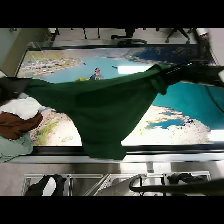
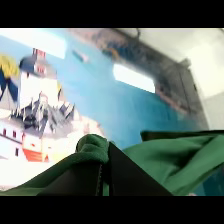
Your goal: Fold the shirts.
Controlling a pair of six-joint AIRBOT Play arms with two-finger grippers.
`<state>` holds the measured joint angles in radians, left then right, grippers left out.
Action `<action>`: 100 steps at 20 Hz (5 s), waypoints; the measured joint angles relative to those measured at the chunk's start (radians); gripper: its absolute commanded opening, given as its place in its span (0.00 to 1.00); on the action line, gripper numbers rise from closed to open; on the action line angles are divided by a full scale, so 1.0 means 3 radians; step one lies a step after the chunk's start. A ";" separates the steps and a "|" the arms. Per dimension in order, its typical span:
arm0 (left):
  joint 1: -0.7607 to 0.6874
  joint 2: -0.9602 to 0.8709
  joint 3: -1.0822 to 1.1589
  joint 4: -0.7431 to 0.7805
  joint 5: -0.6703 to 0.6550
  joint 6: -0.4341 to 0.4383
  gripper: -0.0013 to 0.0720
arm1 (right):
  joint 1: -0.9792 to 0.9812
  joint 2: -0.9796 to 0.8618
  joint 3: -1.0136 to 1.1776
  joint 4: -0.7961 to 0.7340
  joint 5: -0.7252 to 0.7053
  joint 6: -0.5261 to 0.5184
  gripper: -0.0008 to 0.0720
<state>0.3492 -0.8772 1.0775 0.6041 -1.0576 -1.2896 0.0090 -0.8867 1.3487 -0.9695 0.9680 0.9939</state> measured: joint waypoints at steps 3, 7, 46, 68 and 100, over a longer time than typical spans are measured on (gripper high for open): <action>-0.0549 -0.0758 -0.0118 0.0107 0.0734 0.0181 0.04 | 0.0000 -0.0676 -0.0046 0.0155 -0.0278 0.0000 0.05; -0.0860 -0.1682 0.0343 0.0165 0.0940 0.0276 0.96 | -0.0006 -0.1253 -0.0052 0.0309 -0.0563 0.0001 0.65; -0.1734 -0.1573 -0.0959 0.0520 0.0572 -0.0360 0.04 | -0.0459 -0.2027 -0.0046 0.1172 -0.0296 -0.0343 0.05; -0.0868 0.0418 0.2633 0.1034 -0.0217 -0.0416 0.04 | -0.1373 0.1472 0.0577 0.2064 -0.0422 -0.1483 0.05; -0.0946 -0.3532 0.2293 0.1963 0.0013 -0.0354 0.04 | -0.0669 -0.2162 0.0022 0.1573 -0.0879 -0.1279 0.05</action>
<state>0.0654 -1.9369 1.7653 1.1931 -1.0538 -1.3956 -0.1917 -1.5352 1.3552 -0.4976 0.7044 0.6102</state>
